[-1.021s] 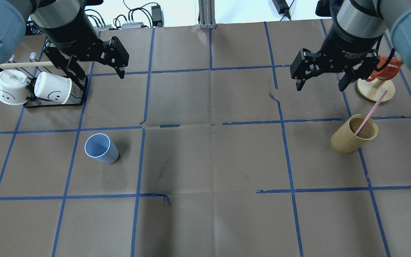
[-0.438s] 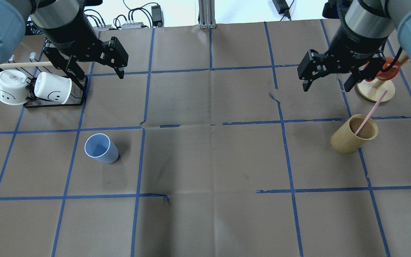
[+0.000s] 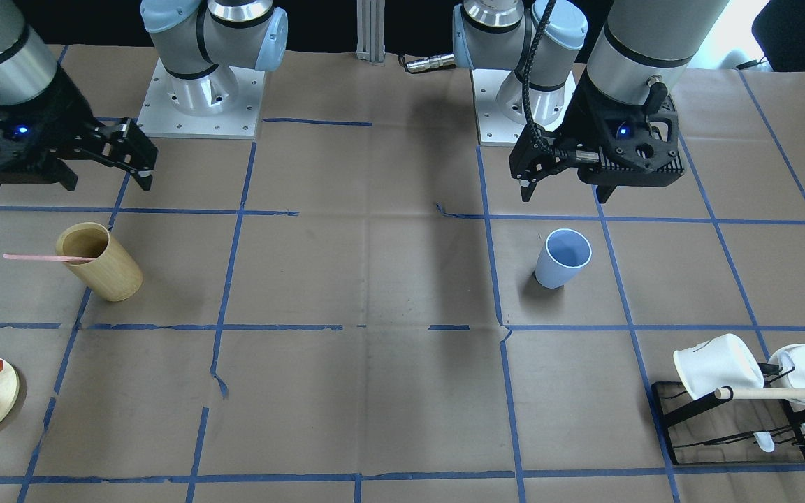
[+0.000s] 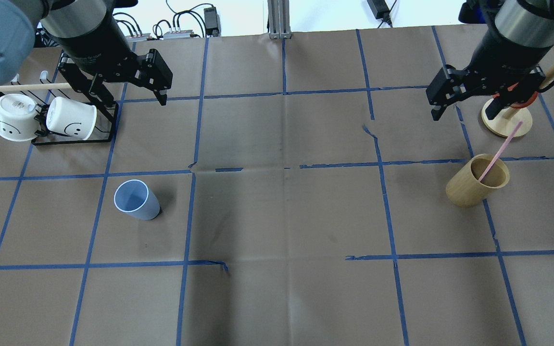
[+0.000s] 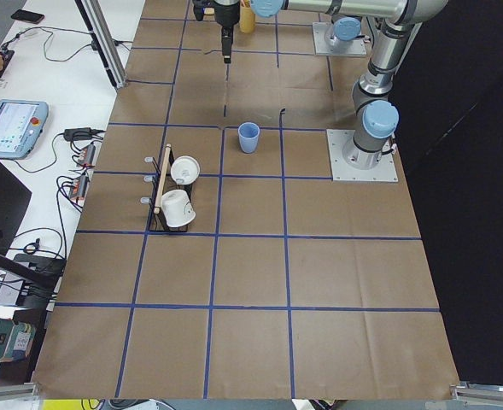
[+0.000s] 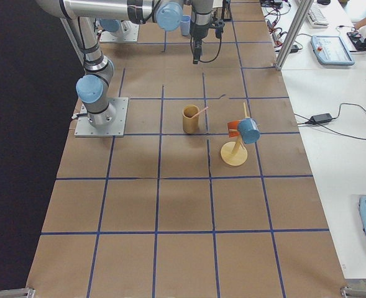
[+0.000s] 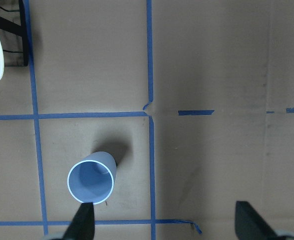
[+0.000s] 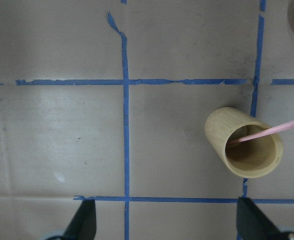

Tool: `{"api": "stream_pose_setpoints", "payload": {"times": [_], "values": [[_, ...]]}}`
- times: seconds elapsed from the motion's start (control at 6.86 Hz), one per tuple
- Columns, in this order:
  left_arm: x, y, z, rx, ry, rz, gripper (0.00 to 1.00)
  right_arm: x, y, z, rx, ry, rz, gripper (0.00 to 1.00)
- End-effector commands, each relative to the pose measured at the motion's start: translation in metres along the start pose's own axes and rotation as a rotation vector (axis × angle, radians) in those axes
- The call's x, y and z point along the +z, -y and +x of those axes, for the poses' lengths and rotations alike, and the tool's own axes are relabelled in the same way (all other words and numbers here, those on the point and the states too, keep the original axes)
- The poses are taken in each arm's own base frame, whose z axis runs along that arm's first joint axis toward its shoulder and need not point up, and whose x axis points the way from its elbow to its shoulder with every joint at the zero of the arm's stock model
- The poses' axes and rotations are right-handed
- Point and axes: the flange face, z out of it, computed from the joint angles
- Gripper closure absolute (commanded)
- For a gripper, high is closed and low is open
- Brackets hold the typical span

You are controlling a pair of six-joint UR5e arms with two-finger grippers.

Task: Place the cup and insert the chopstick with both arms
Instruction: 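Move the right gripper over the bamboo cup toward the pink chopstick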

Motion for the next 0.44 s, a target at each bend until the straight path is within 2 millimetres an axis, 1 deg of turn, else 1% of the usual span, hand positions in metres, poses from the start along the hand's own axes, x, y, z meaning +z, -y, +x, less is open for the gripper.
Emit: {"api": "stream_pose_setpoints", "payload": {"times": [0.0,0.15,0.29], "values": [[0.003,0.006,-0.020,-0.032,0.008,-0.003,0.00,0.008,0.003,0.050,-0.057,0.008,-0.014,0.01],[-0.003,0.002,-0.028,-0.043,0.002,0.002,0.00,0.011,0.006,0.094,0.029,0.021,-0.011,0.01],[-0.005,0.000,-0.032,-0.047,0.001,0.005,0.00,0.027,0.012,0.138,0.105,0.038,-0.040,0.01]]}}
